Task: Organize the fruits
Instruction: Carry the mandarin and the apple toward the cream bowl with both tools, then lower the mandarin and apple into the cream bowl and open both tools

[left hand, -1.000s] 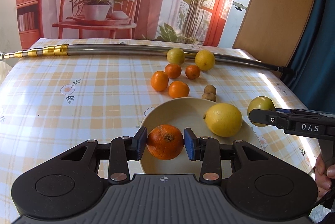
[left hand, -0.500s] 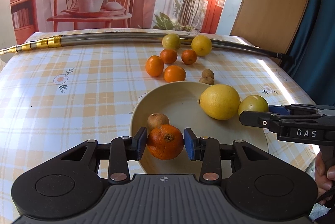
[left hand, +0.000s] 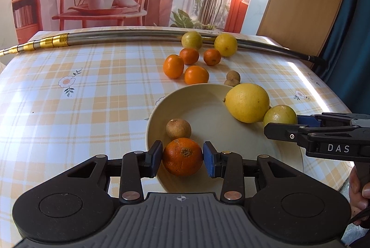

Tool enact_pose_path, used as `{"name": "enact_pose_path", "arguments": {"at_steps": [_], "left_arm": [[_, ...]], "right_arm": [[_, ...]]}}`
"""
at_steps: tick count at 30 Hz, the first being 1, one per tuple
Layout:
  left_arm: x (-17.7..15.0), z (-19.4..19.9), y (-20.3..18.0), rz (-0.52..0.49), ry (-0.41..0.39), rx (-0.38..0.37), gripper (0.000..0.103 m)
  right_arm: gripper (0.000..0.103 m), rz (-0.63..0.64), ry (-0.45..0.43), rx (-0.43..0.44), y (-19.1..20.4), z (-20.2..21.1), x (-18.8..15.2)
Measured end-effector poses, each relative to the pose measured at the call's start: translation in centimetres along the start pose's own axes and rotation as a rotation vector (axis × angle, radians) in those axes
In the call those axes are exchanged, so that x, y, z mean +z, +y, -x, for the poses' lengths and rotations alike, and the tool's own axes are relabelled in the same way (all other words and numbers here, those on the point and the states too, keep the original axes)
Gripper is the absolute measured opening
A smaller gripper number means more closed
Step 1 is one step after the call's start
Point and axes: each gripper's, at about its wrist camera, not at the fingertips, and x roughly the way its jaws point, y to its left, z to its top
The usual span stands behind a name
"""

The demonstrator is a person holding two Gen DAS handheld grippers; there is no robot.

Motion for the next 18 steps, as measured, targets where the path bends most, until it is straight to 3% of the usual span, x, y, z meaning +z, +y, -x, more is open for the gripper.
{"name": "enact_pose_path", "arguments": {"at_steps": [12, 18], "left_arm": [[-0.1, -0.3, -0.1, 0.013, -0.012, 0.007, 0.041], [0.5, -0.8, -0.2, -0.028, -0.019, 0.027, 0.041]], "right_arm": [[0.044, 0.017, 0.014, 0.005, 0.1, -0.6, -0.1], [0.044, 0.039, 0.023, -0.001, 0.3, -1.1, -0.1]]}}
